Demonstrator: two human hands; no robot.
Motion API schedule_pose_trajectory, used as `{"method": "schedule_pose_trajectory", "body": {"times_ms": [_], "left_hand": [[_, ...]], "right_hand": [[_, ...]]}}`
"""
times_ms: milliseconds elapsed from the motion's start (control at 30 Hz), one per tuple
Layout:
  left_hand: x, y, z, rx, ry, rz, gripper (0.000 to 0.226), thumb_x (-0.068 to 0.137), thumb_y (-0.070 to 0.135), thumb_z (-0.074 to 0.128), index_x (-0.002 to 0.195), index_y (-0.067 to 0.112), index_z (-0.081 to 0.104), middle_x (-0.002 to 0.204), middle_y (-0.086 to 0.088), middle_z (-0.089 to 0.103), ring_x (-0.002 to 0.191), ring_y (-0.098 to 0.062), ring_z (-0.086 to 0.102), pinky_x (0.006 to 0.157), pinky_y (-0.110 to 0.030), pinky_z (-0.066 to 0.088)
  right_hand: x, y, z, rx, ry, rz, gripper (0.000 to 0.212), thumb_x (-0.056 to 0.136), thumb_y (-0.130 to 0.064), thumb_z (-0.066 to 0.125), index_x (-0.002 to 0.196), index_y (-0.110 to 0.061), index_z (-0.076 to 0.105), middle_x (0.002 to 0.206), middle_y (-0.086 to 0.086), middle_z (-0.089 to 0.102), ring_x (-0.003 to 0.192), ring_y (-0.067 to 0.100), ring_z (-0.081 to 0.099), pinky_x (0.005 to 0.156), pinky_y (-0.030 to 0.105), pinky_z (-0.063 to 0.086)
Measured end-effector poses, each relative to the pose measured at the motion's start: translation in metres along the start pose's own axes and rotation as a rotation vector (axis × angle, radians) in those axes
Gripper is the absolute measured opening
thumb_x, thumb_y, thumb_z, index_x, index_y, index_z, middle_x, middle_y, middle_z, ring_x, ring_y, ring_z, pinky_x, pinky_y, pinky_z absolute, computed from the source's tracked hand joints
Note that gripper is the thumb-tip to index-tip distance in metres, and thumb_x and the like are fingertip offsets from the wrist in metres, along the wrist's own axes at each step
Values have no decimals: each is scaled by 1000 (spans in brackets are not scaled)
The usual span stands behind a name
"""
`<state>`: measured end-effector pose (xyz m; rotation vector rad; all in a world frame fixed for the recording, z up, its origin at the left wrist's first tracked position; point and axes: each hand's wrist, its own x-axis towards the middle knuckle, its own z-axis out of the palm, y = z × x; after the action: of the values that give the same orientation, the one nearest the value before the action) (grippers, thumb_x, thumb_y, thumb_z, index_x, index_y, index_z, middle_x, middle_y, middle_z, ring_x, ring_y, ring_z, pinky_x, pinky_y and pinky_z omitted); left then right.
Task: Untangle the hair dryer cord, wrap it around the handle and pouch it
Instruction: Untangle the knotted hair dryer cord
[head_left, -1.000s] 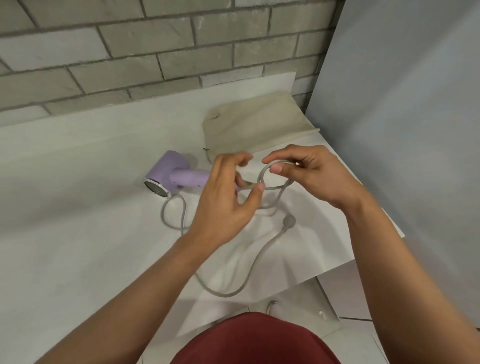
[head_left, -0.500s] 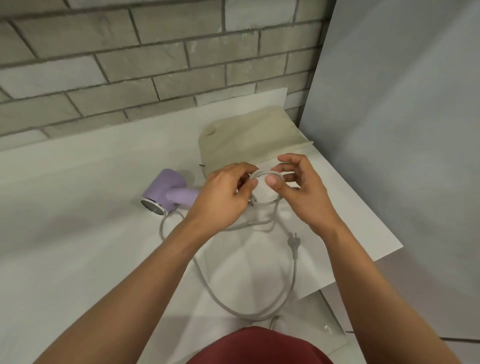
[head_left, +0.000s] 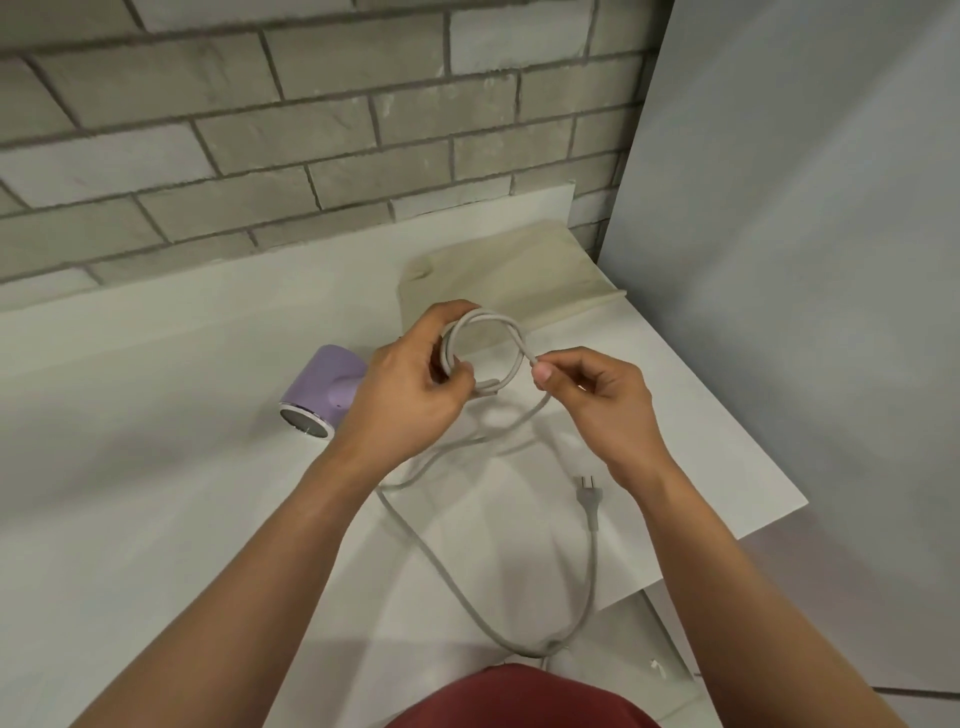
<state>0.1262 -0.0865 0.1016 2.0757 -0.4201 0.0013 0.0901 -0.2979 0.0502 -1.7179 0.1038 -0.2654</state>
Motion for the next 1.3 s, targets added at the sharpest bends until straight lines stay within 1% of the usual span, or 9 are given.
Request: {"method": "schedule_pose_trajectory", "body": {"times_ms": [167, 333, 533, 667, 800, 933, 1067, 1133, 1300], "left_hand": [[-1, -1, -4, 32, -64, 42, 51, 94, 16, 65, 134, 42, 49, 98, -5, 70, 86, -28, 73, 83, -48, 59], [-3, -4, -2, 123, -129, 85, 64, 91, 20, 71, 139, 47, 39, 87, 8, 71, 83, -11, 70, 79, -39, 58], [-1, -12, -2, 46, -275, 83, 65, 88, 18, 74, 132, 50, 38, 82, 6, 74, 80, -15, 72, 79, -43, 60], [-1, -15, 1, 70, -309, 56, 62, 88, 21, 77, 128, 47, 38, 83, 10, 75, 77, -12, 70, 71, -33, 57], [1, -6, 1, 22, -231, -10, 38, 91, 48, 73, 120, 40, 49, 85, 11, 73, 79, -7, 73, 73, -25, 57], [12, 6, -8, 76, -82, -27, 15, 101, 35, 63, 96, 22, 65, 84, 6, 73, 78, -11, 74, 73, -32, 55], [22, 14, -29, 290, -360, 13, 7, 101, 31, 64, 101, 29, 71, 82, 9, 74, 64, -2, 70, 62, -22, 54], [27, 16, -37, 470, -477, 35, 14, 102, 29, 60, 105, 29, 74, 82, 9, 75, 63, -2, 69, 68, -31, 61], [23, 12, -27, 543, -211, 173, 16, 105, 32, 50, 102, 29, 65, 72, 10, 68, 73, -13, 66, 74, -40, 55]], "right_hand": [[3, -6, -1, 32, 1, -25, 12, 90, -21, 83, 86, -32, 84, 87, -4, 79, 71, 14, 71, 75, 27, 60], [8, -12, 1, 73, -44, -33, 11, 81, -19, 91, 85, -26, 84, 79, -2, 79, 67, 13, 71, 71, 19, 57], [13, -10, 1, 20, -157, 22, 32, 87, -22, 86, 116, -32, 79, 83, -4, 75, 67, 13, 69, 77, 21, 56], [16, -12, 0, -60, -205, 47, 8, 89, -26, 85, 92, -30, 78, 82, -5, 74, 65, 12, 68, 71, 19, 52], [18, -13, 2, -103, -202, 23, 20, 90, -26, 85, 83, -21, 66, 72, 1, 70, 64, 13, 64, 67, 22, 52], [18, -13, 3, -239, -189, -35, 23, 84, -36, 87, 78, -28, 67, 80, 1, 72, 71, 10, 62, 70, 26, 50], [17, -13, 4, -188, -273, -30, 19, 85, -29, 87, 81, -25, 69, 77, 4, 74, 71, 28, 66, 71, 34, 52], [15, -13, 6, -171, -295, -34, 18, 86, -26, 87, 82, -23, 70, 76, 3, 75, 75, 34, 69, 72, 36, 54], [18, -13, 7, -32, -261, -7, 15, 86, -23, 87, 98, -21, 77, 78, 12, 74, 69, 16, 69, 75, 27, 56]]}}
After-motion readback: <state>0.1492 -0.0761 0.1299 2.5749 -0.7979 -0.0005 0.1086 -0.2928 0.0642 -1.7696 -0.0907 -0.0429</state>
